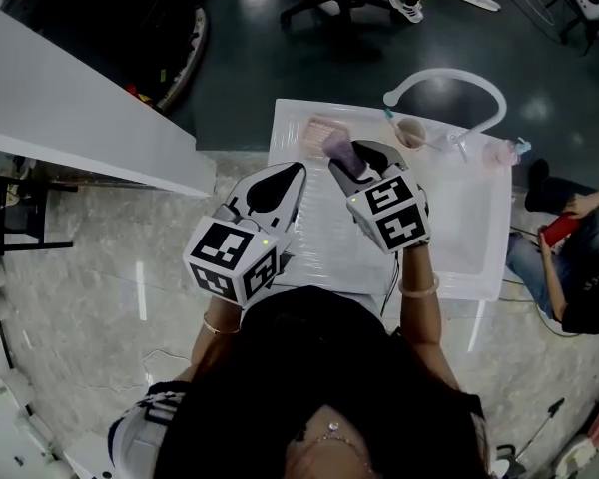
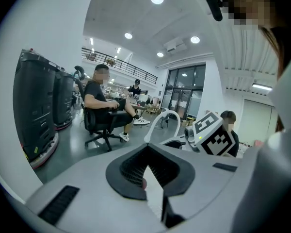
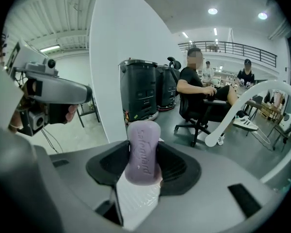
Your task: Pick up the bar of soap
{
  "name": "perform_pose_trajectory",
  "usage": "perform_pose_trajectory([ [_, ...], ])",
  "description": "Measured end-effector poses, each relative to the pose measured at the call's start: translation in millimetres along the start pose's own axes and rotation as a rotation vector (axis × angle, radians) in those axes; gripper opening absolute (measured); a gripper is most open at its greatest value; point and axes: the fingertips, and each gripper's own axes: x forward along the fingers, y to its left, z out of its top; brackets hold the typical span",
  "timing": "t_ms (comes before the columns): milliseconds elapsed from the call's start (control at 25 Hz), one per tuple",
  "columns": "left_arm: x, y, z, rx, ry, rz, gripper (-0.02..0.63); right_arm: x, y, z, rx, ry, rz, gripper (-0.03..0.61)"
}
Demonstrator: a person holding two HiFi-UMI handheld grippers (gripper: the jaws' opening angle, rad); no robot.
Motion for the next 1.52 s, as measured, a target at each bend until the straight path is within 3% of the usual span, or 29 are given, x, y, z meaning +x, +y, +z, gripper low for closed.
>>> perform_pose_trajectory([
  [640,2.4,-36.9,8.3,0.037,-0.009,-0.061,-0.001,-86.3,6.0,27.3,0.068,-0.215,-0.012,0.19],
  [1240,-6.6,-52.3,25.9,0.051,-0.033,-0.101,-0.001,-147.5,20.3,47.4,0.112,-0.367,0.045,0.19],
  [1520,-12.4,-66.1,29.9,0.051,-0.029,-0.163,-0.001,-172.4,30.2,51.3,0.139,-0.43,0.099,0.19],
])
